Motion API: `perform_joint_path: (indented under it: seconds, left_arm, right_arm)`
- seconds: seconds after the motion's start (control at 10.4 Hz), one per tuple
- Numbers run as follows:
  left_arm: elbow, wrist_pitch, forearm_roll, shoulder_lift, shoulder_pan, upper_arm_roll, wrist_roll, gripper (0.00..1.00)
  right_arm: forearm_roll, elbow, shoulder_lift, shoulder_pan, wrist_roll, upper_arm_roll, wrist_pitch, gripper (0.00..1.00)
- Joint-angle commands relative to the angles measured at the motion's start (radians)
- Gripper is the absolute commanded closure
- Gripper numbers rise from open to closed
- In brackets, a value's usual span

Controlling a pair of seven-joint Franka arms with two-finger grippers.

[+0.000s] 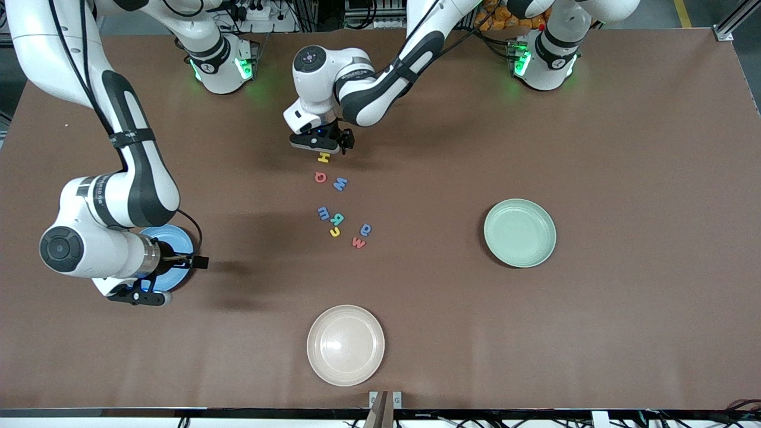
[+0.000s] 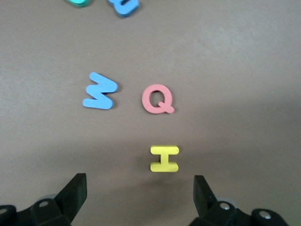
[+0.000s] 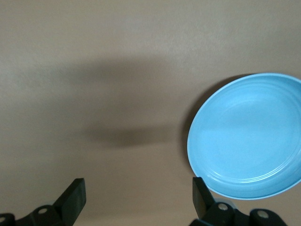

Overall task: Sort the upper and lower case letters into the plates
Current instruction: 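Lower the left gripper over the yellow H letter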

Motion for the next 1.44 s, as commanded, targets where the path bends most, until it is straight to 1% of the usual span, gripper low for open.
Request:
perform_joint_path:
  seconds: [0.0, 0.1, 0.19, 0.29, 0.48, 0.77, 1.06, 1.15, 1.25, 1.34]
  left_arm:
    - [0.029, 0.092, 0.020, 0.048, -0.003, 0.016, 0.060, 0.00]
    - [0.056, 0.150, 0.020, 0.084, -0.003, 0.019, 0.054, 0.00]
    - [0.088, 0.164, 0.022, 0.115, -0.003, 0.025, 0.062, 0.00]
    - [0.095, 0.165, 0.020, 0.123, -0.011, 0.045, 0.059, 0.00]
    - [0.075, 0.149, 0.014, 0.125, -0.023, 0.045, 0.053, 0.00]
    - [0.079, 0.097, 0.011, 0.135, -0.039, 0.045, 0.031, 0.00]
    - [0.079, 0.092, 0.020, 0.137, -0.054, 0.046, 0.000, 0.00]
    - [0.079, 0.088, 0.042, 0.138, -0.096, 0.058, -0.001, 0.00]
    - [0.075, 0.080, 0.062, 0.131, -0.135, 0.107, -0.009, 0.00]
    - [0.073, 0.068, 0.025, 0.131, -0.137, 0.108, -0.050, 0.00]
  right_arm:
    - [-0.007, -0.023, -0.003, -0.010, 0.003, 0.008, -0.006, 0.00]
    - [-0.007, -0.025, -0.003, -0.016, 0.002, 0.008, -0.006, 0.00]
    - [-0.007, -0.025, -0.003, -0.022, 0.002, 0.008, -0.004, 0.00]
    - [-0.007, -0.023, -0.001, -0.024, 0.002, 0.008, 0.002, 0.00]
    - [-0.011, -0.020, 0.007, -0.024, 0.000, 0.008, 0.007, 0.00]
    - [-0.013, -0.019, 0.013, -0.024, 0.000, 0.008, 0.030, 0.00]
    - [-0.013, -0.020, 0.017, -0.024, 0.000, 0.008, 0.031, 0.00]
    - [-0.013, -0.020, 0.019, -0.024, 0.000, 0.008, 0.031, 0.00]
    - [-0.013, -0.020, 0.019, -0.022, 0.000, 0.008, 0.031, 0.00]
    - [-0.013, -0.020, 0.020, -0.022, 0.000, 0.008, 0.031, 0.00]
